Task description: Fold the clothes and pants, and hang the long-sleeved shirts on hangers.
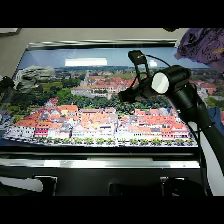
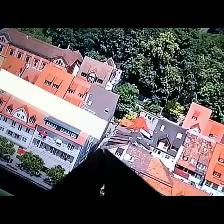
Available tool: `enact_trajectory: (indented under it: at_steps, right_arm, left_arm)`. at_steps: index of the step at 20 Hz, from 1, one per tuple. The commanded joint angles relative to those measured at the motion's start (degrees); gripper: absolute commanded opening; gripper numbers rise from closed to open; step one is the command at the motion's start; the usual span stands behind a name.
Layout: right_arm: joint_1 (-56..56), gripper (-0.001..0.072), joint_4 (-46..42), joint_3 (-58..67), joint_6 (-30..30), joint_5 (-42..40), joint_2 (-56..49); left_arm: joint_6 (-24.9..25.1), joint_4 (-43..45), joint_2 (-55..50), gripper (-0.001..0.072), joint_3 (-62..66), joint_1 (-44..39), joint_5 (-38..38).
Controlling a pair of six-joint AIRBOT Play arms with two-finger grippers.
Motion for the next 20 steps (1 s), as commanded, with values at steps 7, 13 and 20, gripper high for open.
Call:
enact_trajectory:
  at_steps: [7, 13, 20]
  right_arm:
    - [0.04, 0.0034, 0.02, 0.02, 0.02, 0.0, 0.04]
    - [0.04, 0.0034, 0.02, 0.02, 0.02, 0.0, 0.04]
    - [0.04, 0.0034, 0.02, 0.02, 0.02, 0.0, 0.04]
  left_arm:
    - [8.13, -0.37, -26.75, 0.072, 28.81, -3.72, 2.27]
    - [8.13, -0.37, -29.59, 0.0493, 29.46, -3.78, -1.99]
    - [8.15, -4.33, -16.92, 0.0018, 29.46, -7.91, -14.47]
